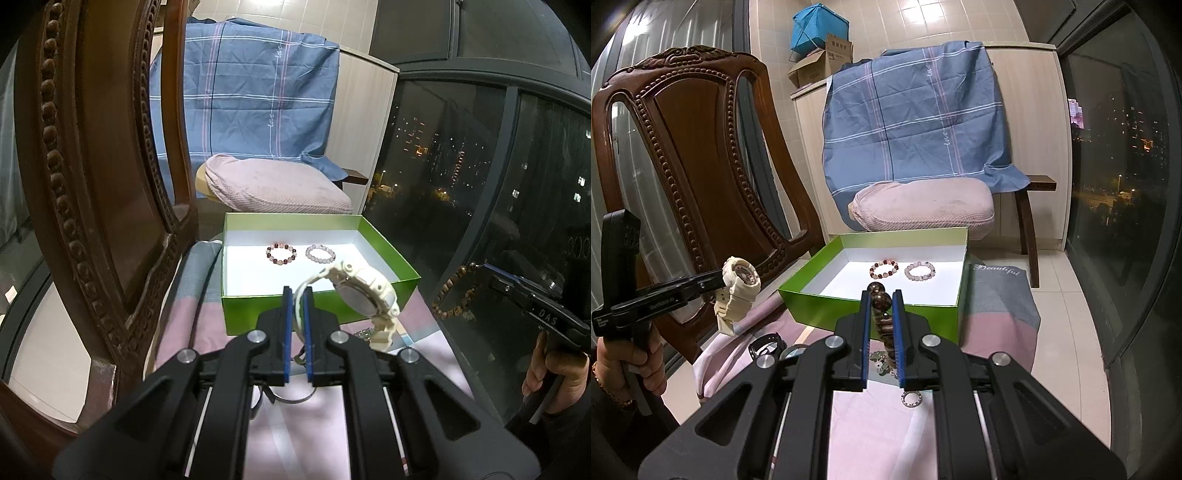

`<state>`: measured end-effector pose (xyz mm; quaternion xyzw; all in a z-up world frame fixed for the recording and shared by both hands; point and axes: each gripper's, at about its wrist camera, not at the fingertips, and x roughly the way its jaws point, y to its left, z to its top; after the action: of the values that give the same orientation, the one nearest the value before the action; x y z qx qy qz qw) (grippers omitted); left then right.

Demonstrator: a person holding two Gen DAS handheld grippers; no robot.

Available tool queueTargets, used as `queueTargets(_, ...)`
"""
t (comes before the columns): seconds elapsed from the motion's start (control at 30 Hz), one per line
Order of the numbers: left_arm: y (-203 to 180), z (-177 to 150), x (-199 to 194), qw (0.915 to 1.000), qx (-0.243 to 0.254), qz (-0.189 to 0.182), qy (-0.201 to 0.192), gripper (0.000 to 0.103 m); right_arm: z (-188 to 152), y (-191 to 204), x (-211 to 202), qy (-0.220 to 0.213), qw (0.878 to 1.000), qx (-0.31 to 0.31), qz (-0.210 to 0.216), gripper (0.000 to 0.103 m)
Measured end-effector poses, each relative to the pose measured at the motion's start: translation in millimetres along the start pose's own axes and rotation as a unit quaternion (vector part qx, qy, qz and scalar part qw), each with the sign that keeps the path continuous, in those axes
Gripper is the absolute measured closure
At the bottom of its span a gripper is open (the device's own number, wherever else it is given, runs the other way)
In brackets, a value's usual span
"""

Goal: Organize jewelry
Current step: 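Lower the brown bracelet into the green box and open the right tool while the left tool carries the watch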

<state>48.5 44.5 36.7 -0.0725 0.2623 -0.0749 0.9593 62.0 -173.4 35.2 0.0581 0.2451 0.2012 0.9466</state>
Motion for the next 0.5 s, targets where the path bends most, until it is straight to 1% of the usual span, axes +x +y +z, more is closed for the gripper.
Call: queueTargets(0.5,-0.1,0.2,5.1,1.0000,-0.002,0.001,0.004,0.097,-1.1,5.4,11.4,0.017,1.000,-0.004,-0.008,0.092)
